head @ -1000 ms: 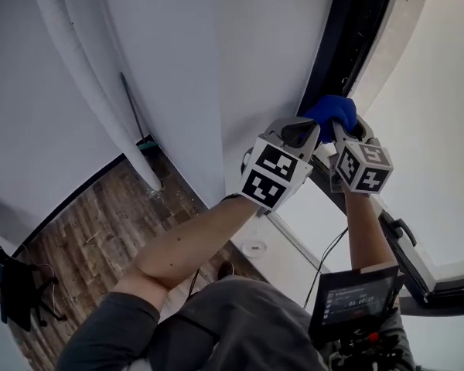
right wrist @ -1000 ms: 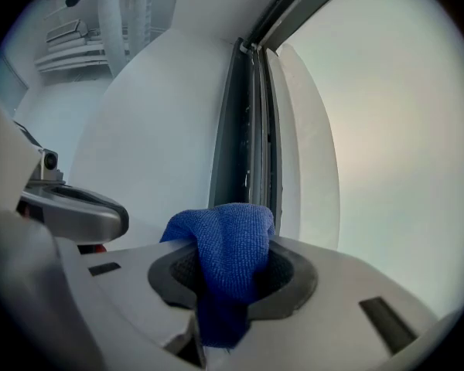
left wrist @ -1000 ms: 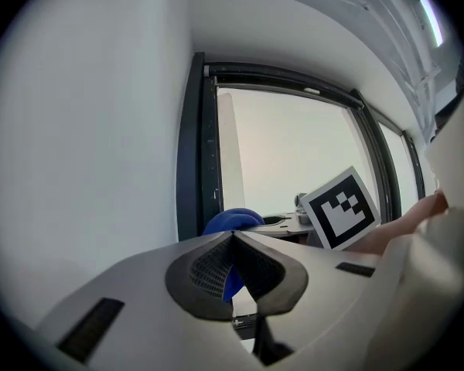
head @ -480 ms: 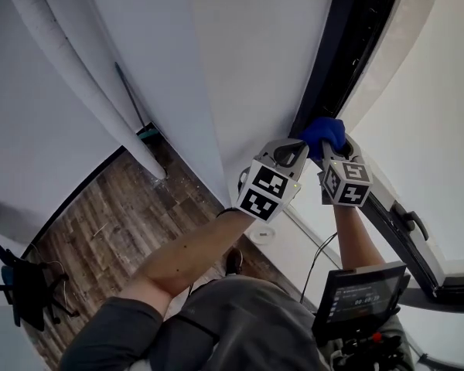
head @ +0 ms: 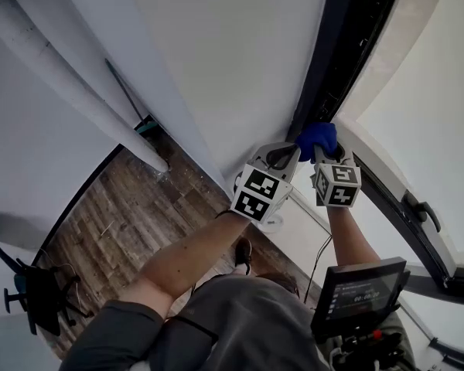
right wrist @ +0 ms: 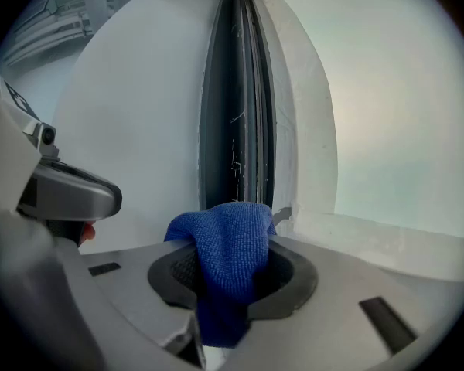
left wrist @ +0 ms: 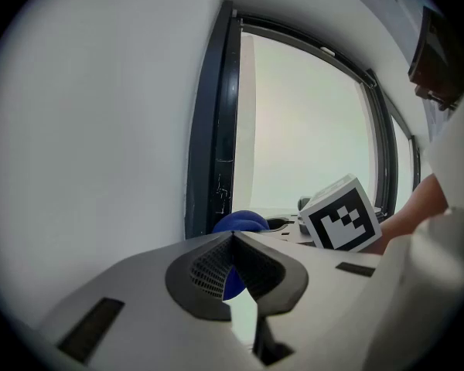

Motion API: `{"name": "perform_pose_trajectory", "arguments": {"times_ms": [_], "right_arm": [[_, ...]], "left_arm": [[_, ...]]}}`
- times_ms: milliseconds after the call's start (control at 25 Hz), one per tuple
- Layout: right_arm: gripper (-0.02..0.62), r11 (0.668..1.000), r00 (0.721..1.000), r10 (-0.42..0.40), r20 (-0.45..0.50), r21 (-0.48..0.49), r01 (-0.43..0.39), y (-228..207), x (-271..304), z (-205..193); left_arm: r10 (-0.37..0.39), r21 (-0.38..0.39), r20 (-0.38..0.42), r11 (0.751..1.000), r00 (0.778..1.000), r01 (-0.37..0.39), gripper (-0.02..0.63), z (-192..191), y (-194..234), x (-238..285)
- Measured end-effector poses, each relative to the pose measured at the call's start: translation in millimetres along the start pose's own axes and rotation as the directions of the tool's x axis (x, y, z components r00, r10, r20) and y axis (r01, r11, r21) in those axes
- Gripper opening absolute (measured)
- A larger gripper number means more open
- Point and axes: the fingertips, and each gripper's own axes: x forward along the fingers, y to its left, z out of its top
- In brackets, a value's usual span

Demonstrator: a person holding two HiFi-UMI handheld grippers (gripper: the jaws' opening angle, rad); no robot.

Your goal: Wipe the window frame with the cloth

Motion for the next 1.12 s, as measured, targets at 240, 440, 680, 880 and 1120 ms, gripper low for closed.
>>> {"name": "perform_pose_trajectory", "arguments": {"times_ms": [240,440,680,880,1120], "right_arm": [[0.12,1.0,1.0,-0.014,-0.018,0.022,0.014,1,3,-11],[0.12,0.998,1.0,-0.028,0.006,0.063,0.027,-3,-10,-1],[0.121,0.992,0.996,-0.065,0.065,0.111,0.057,-11,-61,33],[0.121,0.979,0.984,-0.139,0.109,0.165,0.12,-35,-119,62],[0.121,0.964,0.964,-0.225,0.145,0.18,0.197,-70,-199,87]], "left_arm": [[-0.01,-0.011,-0.005,1.0,1.0,0.01,0.009,-10,4,0],[-0.029,-0.012,0.017,0.999,0.999,0.029,0.009,2,2,-2],[-0.054,0.005,0.073,0.999,0.996,0.054,0.009,33,-15,-13],[-0.116,0.036,0.1,0.993,0.988,0.113,0.009,58,-47,-16],[-0.206,0.05,0.167,0.979,0.964,0.2,0.008,96,-96,-14]]}}
